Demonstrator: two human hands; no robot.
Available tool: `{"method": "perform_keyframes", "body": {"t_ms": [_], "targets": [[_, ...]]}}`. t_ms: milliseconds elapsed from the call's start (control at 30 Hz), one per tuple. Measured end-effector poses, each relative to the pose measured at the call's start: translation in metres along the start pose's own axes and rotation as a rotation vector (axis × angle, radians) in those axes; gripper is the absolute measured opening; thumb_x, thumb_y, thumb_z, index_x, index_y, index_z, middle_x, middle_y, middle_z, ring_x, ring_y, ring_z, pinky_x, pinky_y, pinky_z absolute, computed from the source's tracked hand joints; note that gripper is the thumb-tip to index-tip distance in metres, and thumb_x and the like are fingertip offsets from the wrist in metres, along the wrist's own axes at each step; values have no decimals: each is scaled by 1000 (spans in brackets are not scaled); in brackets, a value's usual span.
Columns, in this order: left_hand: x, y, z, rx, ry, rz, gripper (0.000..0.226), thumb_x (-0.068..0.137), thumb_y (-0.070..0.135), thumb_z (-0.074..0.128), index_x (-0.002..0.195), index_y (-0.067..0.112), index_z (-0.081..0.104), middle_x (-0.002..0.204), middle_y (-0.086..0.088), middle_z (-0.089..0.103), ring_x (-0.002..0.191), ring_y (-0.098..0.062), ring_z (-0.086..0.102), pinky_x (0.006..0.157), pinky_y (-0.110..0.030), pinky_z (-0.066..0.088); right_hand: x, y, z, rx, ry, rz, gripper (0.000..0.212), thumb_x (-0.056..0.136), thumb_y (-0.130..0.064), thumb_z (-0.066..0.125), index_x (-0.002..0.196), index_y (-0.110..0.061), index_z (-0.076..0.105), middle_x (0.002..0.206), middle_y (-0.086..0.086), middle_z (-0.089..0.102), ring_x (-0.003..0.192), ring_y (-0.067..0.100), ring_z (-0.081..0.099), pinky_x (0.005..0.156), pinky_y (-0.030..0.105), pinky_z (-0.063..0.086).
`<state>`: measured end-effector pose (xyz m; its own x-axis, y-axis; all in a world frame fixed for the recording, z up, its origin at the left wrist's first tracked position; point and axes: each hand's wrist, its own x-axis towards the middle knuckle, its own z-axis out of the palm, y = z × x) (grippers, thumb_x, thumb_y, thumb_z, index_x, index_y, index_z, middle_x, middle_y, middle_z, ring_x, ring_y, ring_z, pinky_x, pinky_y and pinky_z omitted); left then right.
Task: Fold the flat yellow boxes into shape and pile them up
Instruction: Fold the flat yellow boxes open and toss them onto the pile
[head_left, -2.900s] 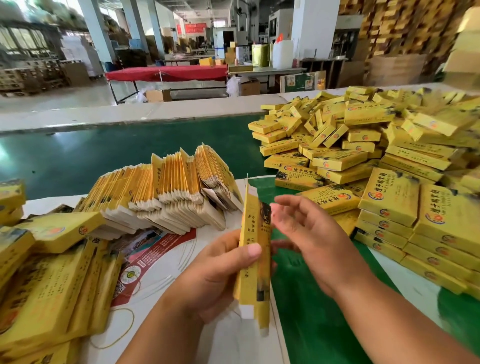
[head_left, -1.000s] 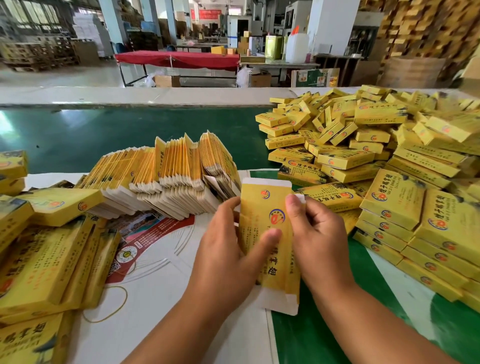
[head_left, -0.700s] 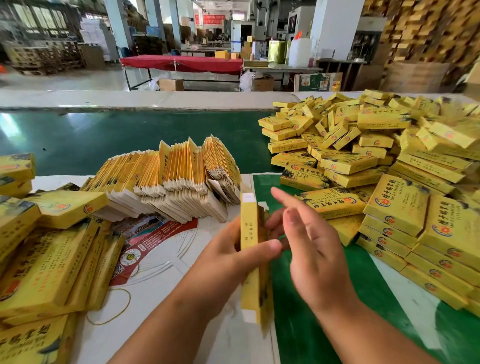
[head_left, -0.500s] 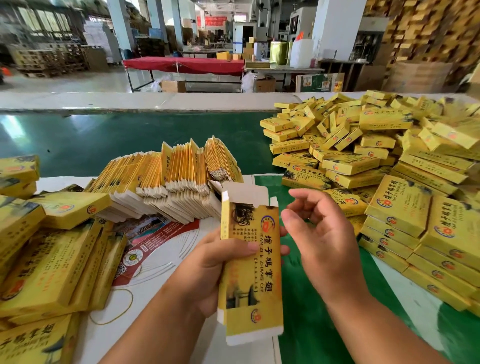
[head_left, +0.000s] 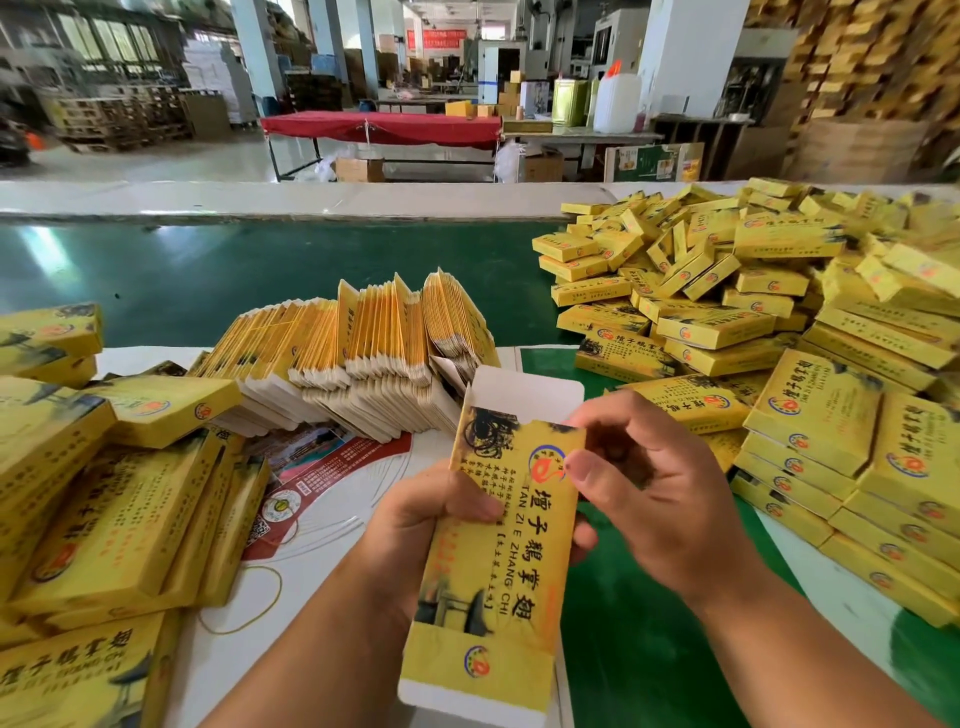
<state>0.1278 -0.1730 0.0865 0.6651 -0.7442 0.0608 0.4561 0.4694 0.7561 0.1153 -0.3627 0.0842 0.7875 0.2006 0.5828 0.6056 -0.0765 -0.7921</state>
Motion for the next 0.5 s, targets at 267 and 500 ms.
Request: {"method": "perform_keyframes", "body": {"t_ms": [267, 500], "targets": [[3, -1, 7, 40, -65, -15, 47, 66, 23, 75, 107, 2, 69, 99, -20, 71, 88, -32, 70, 79, -40, 57, 0, 0, -1, 189, -65, 39, 28, 96, -19, 59, 77, -1, 48, 63, -5, 66, 42, 10, 54, 39, 21, 42], [8, 0, 2, 471, 320, 449, 53, 74, 15, 73, 121, 22, 52, 108, -21, 66, 88, -42, 70, 69, -47, 59, 5, 2, -2, -15, 110, 53, 33, 91, -30, 57, 70, -4, 57, 59, 14, 52, 52, 34, 41, 47, 44, 35]]}}
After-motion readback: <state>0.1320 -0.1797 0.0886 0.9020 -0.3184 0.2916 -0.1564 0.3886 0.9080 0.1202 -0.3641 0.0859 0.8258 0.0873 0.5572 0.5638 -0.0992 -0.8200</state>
